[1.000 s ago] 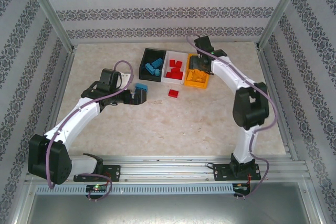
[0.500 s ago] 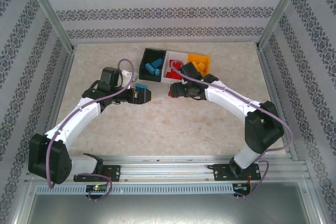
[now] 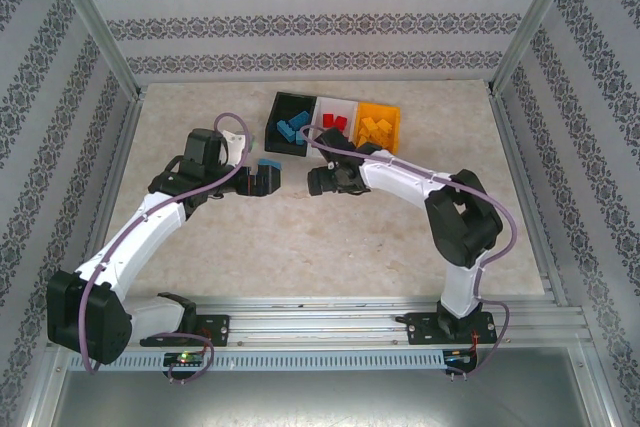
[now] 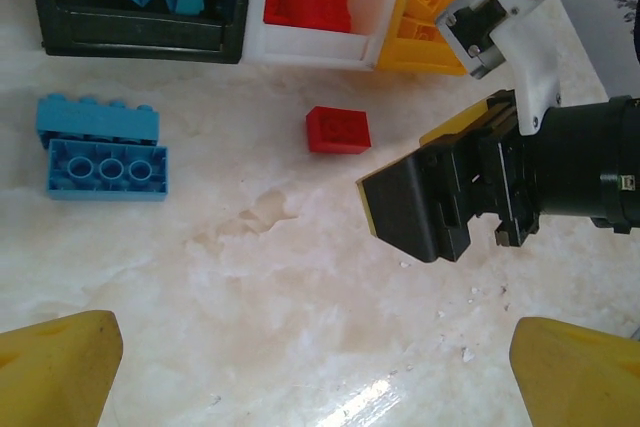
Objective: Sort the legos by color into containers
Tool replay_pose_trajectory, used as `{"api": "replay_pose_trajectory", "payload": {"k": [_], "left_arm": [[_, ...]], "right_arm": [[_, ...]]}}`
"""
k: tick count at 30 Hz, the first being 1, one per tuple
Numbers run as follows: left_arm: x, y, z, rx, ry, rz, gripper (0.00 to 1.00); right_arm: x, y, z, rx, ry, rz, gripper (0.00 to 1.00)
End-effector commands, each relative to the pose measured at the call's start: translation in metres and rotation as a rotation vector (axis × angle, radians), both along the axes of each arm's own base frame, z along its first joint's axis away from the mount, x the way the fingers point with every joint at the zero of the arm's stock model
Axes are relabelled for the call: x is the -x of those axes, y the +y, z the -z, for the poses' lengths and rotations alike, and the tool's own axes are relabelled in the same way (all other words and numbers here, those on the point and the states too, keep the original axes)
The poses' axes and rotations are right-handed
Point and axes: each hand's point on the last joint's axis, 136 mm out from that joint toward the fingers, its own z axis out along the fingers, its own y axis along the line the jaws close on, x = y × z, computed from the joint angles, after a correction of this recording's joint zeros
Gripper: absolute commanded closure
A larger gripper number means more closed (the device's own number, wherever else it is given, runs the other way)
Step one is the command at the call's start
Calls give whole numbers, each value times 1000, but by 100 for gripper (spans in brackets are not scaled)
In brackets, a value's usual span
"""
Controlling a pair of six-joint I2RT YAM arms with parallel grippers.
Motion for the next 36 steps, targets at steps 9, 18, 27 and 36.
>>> {"api": "replay_pose_trajectory", "payload": {"k": [9, 18, 27, 36], "left_arm": [[4, 4, 1, -44, -1, 0, 0], [4, 4, 2, -45, 4, 2, 0], [4, 3, 3, -44, 9, 4, 0], [5, 3, 3, -43, 10, 5, 0]], "right_arm": [[-26, -5, 14, 82, -37, 199, 11], [-43, 7, 22, 112, -109, 314, 10], [-57, -3, 31, 86, -98, 375, 15], [-62, -12, 42, 58, -65, 400, 27]]}}
